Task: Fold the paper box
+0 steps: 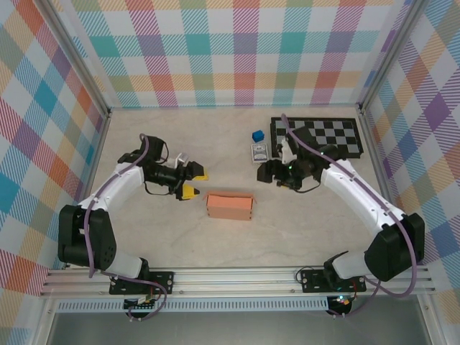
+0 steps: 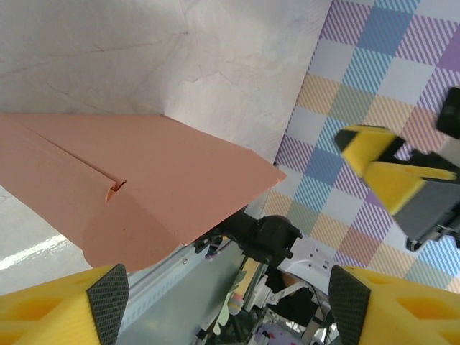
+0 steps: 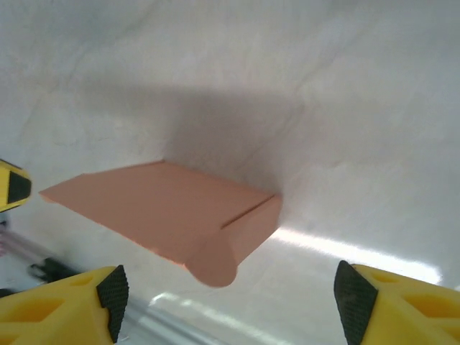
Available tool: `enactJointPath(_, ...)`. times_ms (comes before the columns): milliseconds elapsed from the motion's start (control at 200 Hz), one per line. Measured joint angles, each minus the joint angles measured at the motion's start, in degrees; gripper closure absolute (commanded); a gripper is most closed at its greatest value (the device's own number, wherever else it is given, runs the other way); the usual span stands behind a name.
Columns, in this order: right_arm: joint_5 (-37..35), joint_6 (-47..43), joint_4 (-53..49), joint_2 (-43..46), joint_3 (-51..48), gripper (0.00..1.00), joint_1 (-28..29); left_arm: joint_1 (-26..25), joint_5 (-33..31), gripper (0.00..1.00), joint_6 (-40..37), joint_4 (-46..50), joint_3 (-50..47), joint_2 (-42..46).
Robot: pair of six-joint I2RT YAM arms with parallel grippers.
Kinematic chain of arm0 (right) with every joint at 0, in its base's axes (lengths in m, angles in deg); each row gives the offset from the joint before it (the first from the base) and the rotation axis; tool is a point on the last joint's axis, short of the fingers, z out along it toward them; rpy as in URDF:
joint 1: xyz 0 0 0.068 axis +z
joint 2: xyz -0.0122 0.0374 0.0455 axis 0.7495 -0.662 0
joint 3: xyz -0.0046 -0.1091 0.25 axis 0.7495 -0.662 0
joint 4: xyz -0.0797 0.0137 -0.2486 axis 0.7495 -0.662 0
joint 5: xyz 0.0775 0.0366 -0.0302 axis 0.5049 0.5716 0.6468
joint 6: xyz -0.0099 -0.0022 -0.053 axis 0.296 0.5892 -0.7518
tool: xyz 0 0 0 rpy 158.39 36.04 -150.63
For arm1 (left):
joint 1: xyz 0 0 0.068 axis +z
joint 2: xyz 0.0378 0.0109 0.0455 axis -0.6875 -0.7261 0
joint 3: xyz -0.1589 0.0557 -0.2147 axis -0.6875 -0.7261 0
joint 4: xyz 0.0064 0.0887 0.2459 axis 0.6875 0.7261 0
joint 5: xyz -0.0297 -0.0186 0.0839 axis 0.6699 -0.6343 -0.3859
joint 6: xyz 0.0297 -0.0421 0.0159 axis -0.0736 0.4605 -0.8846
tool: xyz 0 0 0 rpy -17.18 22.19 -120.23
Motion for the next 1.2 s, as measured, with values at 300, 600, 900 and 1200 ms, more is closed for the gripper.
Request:
enactJointPath(300, 12.0, 14.47, 3.93, -1.68, -4.42, 0.22, 0.74, -2.8, 1.18, 0.29, -0.02, 0.09, 0.81, -2.82)
enactJointPath(600, 14.84, 19.56, 6.78, -7.78, -4.42, 0.26, 1.55, -2.8, 0.74, 0.29, -0.26, 0.92, 0.81, -3.63)
enactJointPath(900, 16.13, 22.01, 8.83, -8.07, -4.42, 0.36, 1.88, -3.13, 0.61, 0.29, 0.11, 0.63, 0.81, -4.17)
enactJointPath(1200, 16.68, 23.21, 9.33, -9.62, -4.28, 0.43, 2.4, -5.35, 0.0, 0.29, 1.55, -1.14, 0.81, -4.92)
